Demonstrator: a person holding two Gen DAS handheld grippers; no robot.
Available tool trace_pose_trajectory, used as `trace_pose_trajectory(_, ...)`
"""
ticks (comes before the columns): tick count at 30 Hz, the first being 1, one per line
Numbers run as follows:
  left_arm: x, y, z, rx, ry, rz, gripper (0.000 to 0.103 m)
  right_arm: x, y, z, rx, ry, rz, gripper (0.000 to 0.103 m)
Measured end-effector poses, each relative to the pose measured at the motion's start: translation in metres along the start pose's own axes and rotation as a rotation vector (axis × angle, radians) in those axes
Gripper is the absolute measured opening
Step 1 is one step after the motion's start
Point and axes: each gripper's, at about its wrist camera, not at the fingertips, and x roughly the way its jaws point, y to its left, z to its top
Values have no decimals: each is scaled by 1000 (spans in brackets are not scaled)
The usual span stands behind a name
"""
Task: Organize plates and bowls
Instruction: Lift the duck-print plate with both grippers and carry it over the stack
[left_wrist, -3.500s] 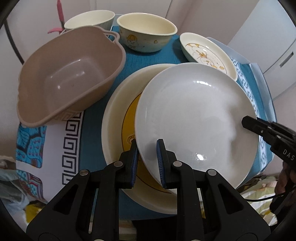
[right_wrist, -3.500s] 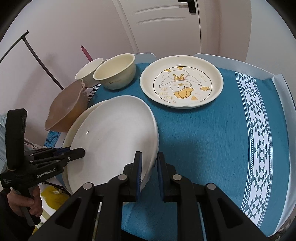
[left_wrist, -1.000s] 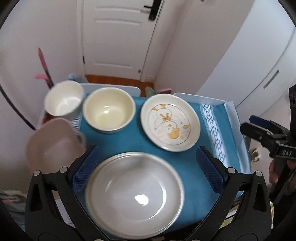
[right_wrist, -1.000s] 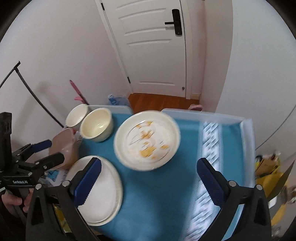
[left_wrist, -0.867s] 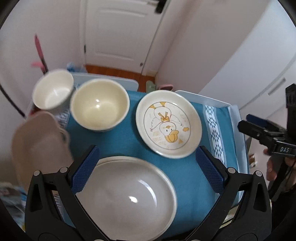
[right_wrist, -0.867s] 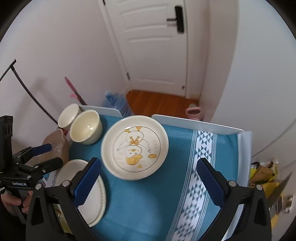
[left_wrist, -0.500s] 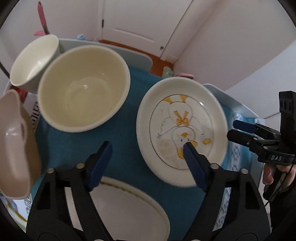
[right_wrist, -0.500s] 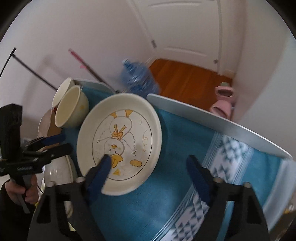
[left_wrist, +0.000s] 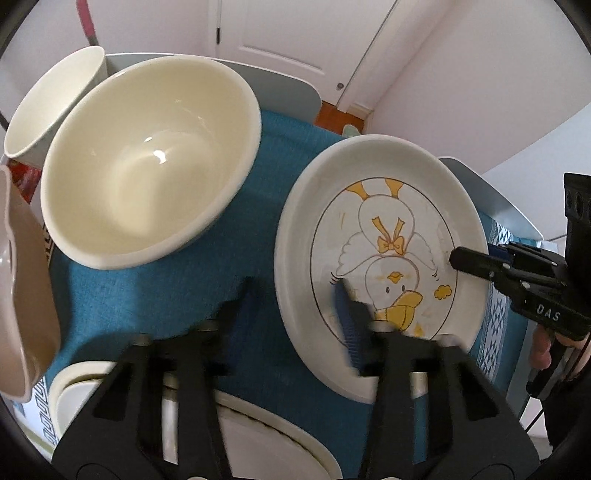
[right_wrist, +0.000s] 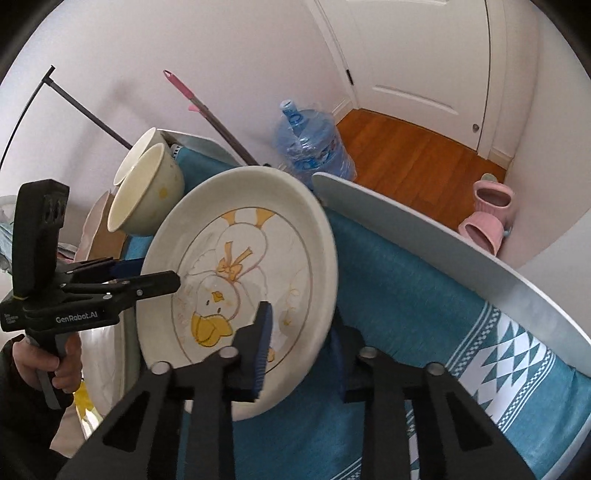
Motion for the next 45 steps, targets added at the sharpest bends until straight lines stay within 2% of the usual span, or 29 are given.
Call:
trace_pose_trajectory(4, -1, 1, -5, -1, -5, -10, 18, 1, -5, 0, 19, -2, 3, 14)
trace_pose_trajectory(8, 1, -7, 0, 34, -3, 19, 18, -1, -2, 0, 18, -11, -20, 13)
trace_pose_trajectory(15, -6, -24, -2, 73, -11, 5, 18, -16, -4, -5, 49, -35, -45, 14)
trace_pose_trajectory(24, -55, -32, -4, 128, -87, -29, 18, -54, 14, -10, 46, -97, -76, 14)
trace_pose_trajectory(30, -105, -16, -12, 170, -135, -49, 18, -88, 55, -15, 44, -167, -100, 14)
trace_pose_trajectory(34, -134, -1, -28, 197, -157, -59, 18, -100, 91, -25, 48, -206, -113, 13)
trace_pose_trajectory(41, -166, 43, -50, 242, -155, -66, 18, -94, 150, -53, 95, -232, -122, 14)
trace_pose_trajectory(45, -163, 62, -67, 264, -140, -65, 18, -80, 180, -70, 118, -242, -142, 14)
